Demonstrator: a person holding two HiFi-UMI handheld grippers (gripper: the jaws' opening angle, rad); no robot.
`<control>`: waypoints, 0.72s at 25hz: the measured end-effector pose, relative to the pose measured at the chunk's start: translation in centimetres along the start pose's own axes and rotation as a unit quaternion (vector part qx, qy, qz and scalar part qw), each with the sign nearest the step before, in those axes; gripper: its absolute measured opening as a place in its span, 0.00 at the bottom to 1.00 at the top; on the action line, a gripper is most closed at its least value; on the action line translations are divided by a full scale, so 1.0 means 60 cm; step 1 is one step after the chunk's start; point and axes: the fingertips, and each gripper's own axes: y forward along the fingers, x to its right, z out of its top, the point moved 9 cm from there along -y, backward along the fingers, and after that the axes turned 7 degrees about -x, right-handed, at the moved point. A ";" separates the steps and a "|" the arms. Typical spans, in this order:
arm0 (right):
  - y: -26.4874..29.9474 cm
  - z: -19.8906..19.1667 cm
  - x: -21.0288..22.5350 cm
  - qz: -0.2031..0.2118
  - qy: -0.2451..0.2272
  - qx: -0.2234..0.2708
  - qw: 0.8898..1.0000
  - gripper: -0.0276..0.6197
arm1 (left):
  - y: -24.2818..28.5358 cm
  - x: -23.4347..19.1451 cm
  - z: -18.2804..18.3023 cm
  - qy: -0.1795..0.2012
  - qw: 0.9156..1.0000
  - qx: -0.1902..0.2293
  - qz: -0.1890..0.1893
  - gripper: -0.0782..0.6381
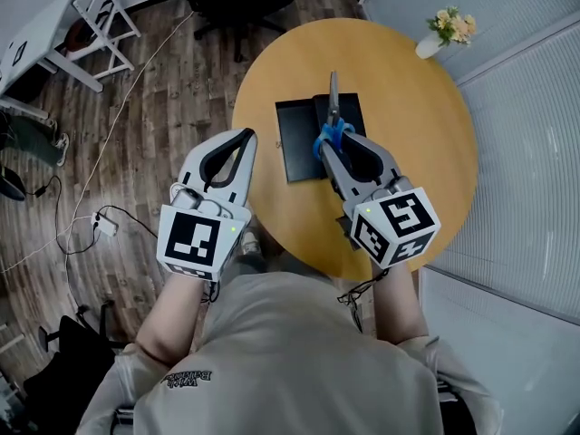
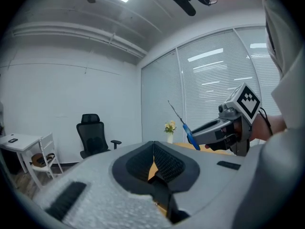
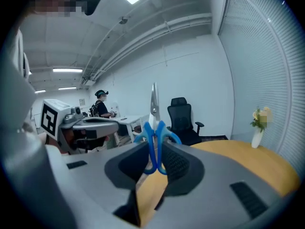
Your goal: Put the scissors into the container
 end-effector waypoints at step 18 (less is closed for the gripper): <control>0.134 -0.121 0.031 0.000 0.064 -0.126 0.990 0.19 | 0.095 -0.030 -0.139 -0.051 0.992 -0.108 -0.030 0.14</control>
